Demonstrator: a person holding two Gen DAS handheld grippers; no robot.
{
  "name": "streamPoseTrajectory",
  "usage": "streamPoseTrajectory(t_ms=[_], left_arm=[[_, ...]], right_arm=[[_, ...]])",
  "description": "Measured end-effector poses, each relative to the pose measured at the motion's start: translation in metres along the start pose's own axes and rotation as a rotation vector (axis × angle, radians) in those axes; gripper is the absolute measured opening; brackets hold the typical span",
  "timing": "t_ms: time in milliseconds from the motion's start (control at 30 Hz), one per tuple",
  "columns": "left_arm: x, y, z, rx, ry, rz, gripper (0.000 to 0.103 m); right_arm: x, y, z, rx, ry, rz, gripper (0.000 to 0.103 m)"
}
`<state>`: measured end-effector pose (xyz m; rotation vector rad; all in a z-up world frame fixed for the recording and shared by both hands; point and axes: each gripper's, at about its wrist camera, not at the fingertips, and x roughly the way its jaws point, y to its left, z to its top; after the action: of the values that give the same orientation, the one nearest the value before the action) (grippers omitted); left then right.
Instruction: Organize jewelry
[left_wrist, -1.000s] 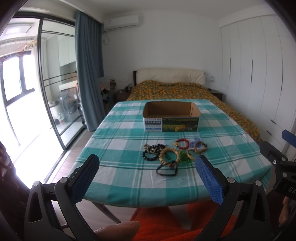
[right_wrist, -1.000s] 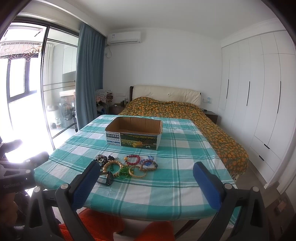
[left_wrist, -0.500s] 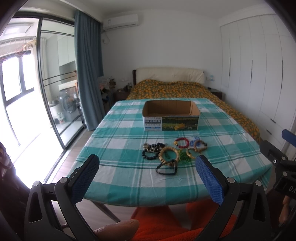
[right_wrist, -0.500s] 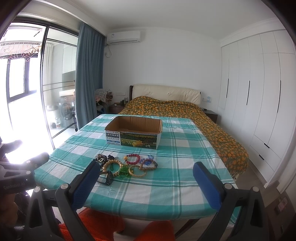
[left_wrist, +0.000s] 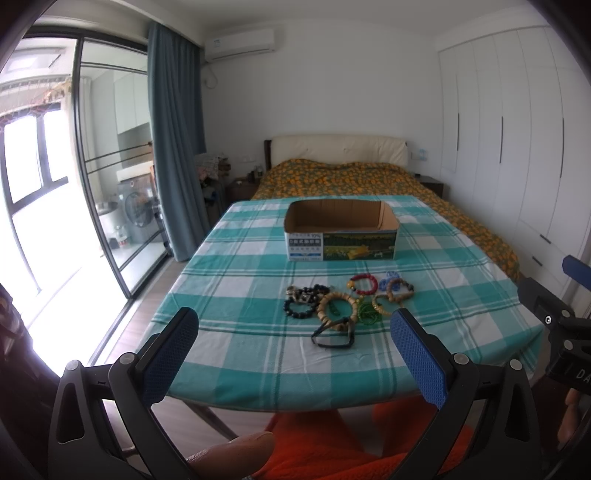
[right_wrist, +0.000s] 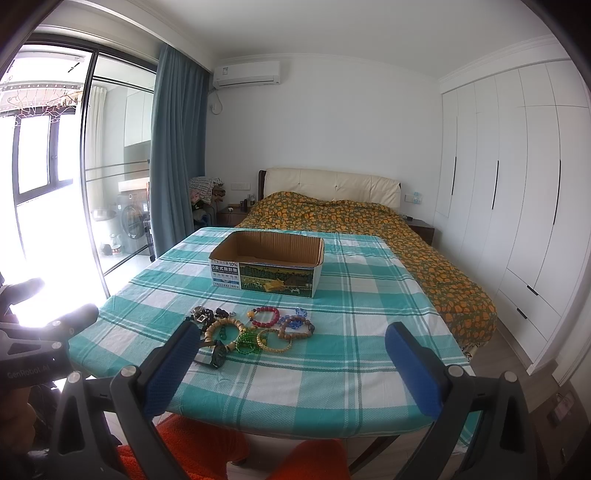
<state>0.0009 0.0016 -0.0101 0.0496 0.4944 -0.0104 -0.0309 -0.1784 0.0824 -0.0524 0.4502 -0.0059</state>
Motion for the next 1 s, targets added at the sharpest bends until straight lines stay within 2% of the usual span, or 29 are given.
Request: streamPoseTrajectory(t_ms=[600,1000], left_arm=[[-0.0055,-0.0037,0.0052,0.025,-0.020,-0.005,0.103],[0.0025,-0.0014,0.0037,0.019,0.032,-0.001,0.103]], right_arm=[[0.0053,0.0005,-0.0053,0.000,-0.006,0.000,0.102],[0.0004,-0.0025,0.0006,0.002,-0.003,0.002,0.102]])
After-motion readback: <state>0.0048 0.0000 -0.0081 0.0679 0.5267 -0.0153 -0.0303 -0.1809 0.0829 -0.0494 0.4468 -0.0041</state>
